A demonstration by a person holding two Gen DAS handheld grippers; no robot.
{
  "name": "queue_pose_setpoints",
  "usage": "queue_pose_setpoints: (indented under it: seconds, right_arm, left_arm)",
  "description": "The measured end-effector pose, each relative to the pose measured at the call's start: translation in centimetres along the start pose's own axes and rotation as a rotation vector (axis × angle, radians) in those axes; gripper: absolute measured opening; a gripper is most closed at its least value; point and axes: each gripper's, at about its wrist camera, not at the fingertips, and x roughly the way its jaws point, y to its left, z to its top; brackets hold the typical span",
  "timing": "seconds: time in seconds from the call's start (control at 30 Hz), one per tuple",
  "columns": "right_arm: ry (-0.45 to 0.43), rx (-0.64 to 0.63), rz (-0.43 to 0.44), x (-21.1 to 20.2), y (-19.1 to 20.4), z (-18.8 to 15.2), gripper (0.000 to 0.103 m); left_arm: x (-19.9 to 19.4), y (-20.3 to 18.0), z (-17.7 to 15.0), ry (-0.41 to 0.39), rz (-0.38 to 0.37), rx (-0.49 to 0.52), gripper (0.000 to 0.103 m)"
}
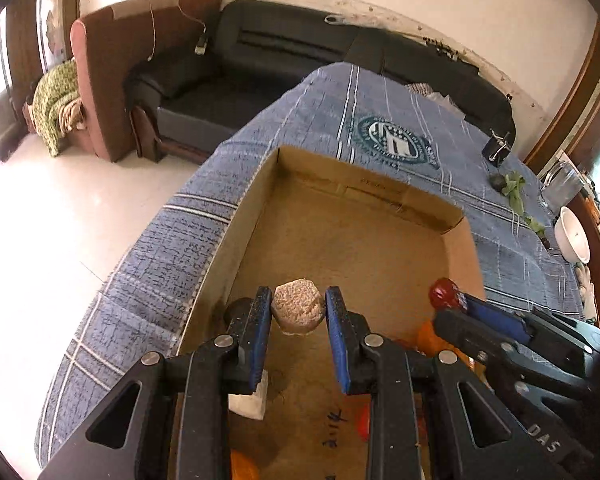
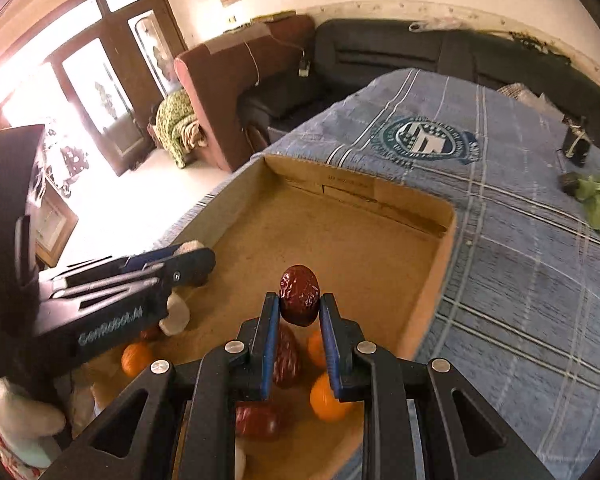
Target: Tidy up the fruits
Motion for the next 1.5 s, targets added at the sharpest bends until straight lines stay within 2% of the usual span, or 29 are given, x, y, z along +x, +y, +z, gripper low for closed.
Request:
queue_pose_setpoints:
  seconds: [0.13, 0.33, 0.43, 0.5, 0.57, 0.63, 0.77, 0.8, 0.87, 0.93, 1.0, 1.17, 1.33, 1.5]
  right_arm:
    - [0.032, -0.006, -0.007, 1.9, -0.1, 0.4, 0.024]
    - [0.053, 0.001, -0.017, 3.4, -0.7, 0.4, 0.024]
    - [0.054, 0.005, -0.015, 3.5, -0.8, 0.3, 0.024]
    - [0.045, 0.004, -0.011, 3.2, -0.9, 0.3, 0.027]
    - [0.034, 0.010, -0.008, 2.8, -0.9, 0.3, 0.039]
    - [0.020, 0.024, -0.004, 2.1, -1.2, 0.3, 0.044]
    - [-0.028, 0.059, -0.006, -1.0, -2.0, -0.4, 0.048]
    - [-0.044, 0.071, -0.010, -1.9, -2.2, -0.8, 0.051]
    - [-0.085, 0.101, -0.027, -4.3, -2.6, -1.7, 0.064]
    - [-0.124, 0.128, -0.053, -6.6, -2.9, -2.8, 0.066]
    - [-0.170, 0.142, -0.070, -9.1, -3.0, -4.2, 0.068]
    - [-0.282, 0.156, -0.147, -13.8, -3.2, -7.4, 0.081]
    - [-0.320, 0.194, -0.164, -15.6, -3.9, -10.7, 0.086]
    - [-0.309, 0.167, -0.241, -15.1, -3.6, -13.2, 0.088]
  left_arm:
    - [1.4, 0.3, 0.0, 0.029, 0.000, -0.010, 0.026]
    - [1.7, 0.1, 0.4, 0.021, -0.009, -0.022, 0.026]
    - [1.6, 0.0, 0.4, 0.016, -0.005, -0.027, 0.034]
    - [1.2, -0.1, 0.3, 0.010, -0.016, -0.038, 0.041]
    - [0.6, -0.2, 0.2, 0.001, -0.023, -0.043, 0.043]
    - [-0.4, -0.3, 0.0, -0.017, -0.024, -0.042, 0.044]
    - [-3.5, -0.9, -1.0, -0.084, -0.031, -0.042, 0.048]
    - [-4.4, -1.1, -1.3, -0.107, -0.031, -0.041, 0.052]
    - [-6.4, -1.8, -2.3, -0.166, -0.011, -0.039, 0.061]
    - [-8.4, -2.7, -3.5, -0.234, 0.043, -0.039, 0.067]
    - [-10.5, -3.7, -4.8, -0.306, 0.090, -0.044, 0.082]
    - [-14.3, -5.8, -7.9, -0.429, 0.119, -0.070, 0.095]
    - [-16.4, -8.3, -10.1, -0.518, 0.148, -0.040, 0.099]
    - [-16.4, -10.8, -10.8, -0.507, 0.137, 0.021, 0.100]
